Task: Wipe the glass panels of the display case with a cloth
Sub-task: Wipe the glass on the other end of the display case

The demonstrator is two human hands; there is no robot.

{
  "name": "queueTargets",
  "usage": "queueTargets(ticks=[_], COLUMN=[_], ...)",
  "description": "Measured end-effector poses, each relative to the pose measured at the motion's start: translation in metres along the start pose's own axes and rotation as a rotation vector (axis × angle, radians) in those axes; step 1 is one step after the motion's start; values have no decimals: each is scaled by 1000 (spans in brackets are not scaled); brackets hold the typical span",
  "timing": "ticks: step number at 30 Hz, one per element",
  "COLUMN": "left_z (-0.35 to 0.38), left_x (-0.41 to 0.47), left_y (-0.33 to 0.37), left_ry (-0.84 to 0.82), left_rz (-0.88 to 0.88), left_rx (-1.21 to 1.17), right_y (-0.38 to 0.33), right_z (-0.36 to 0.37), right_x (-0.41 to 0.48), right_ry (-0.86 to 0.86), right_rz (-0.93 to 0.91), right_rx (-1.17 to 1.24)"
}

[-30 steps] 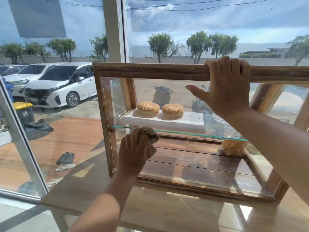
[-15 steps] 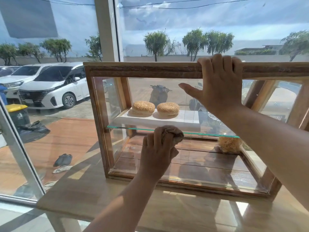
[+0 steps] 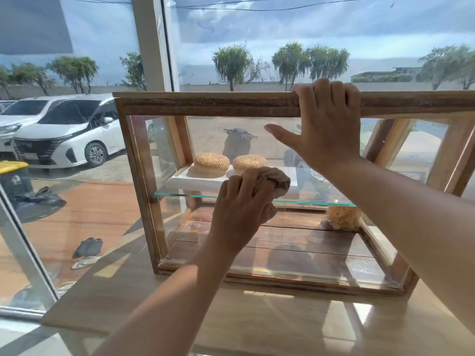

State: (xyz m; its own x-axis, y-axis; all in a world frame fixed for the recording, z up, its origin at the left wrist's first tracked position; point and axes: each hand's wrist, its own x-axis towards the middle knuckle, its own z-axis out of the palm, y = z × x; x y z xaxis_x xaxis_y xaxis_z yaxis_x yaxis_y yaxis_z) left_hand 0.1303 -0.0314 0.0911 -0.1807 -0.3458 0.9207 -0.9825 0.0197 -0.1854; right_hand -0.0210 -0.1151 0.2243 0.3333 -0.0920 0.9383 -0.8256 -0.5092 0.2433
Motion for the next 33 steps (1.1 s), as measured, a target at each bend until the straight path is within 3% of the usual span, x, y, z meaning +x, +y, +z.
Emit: queueTargets(ticks=[6,18,24,33], left_z=[5,1,2,-11], left_x=[-61,-42,-89,-32], left_y=[4,-2,-2,15], left_ry=[-109,-19,-182,12], left_rz=[85,36,219,-82], left_rx=[11,-23,4,-31], right_y=[0,-1,0,2], right_z=[0,0,1,0], right_x=[-2,3,-2,1], right_ry=[3,25,15,24], right_rz=[4,-9,-5,-10], right_rx=[6,-1,-5,-34])
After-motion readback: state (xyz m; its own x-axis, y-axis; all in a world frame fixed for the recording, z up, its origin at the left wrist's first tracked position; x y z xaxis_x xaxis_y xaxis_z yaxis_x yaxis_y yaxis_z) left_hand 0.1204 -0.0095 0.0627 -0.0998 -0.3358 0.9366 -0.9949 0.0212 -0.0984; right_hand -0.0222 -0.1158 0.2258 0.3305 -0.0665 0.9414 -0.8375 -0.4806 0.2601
